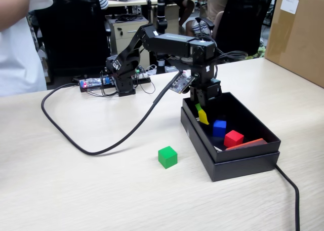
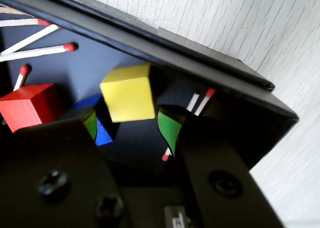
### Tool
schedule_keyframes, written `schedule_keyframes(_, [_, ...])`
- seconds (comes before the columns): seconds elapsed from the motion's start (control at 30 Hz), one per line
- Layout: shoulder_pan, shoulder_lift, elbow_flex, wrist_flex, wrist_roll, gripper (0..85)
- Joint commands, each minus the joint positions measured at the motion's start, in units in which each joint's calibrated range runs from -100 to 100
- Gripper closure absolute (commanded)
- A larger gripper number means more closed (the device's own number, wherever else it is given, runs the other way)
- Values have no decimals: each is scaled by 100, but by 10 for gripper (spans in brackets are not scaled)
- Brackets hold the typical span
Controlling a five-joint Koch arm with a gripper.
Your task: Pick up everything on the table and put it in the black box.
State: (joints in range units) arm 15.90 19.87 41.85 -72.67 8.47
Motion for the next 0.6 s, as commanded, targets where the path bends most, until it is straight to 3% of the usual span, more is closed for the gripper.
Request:
schedule_keyframes(0.0, [-5,-708,402,23,5,576])
schedule_keyframes(0.17, [-200,-1809,375,23,-68,576])
schedule_keyframes(0.3, [-713,-2762,502,23,-366,576])
schedule_keyframes(0.4, [-1133,-2647,284,23,-645,479])
schedule_keyframes(0.57, [-1436,-1626,384,31,-806,436])
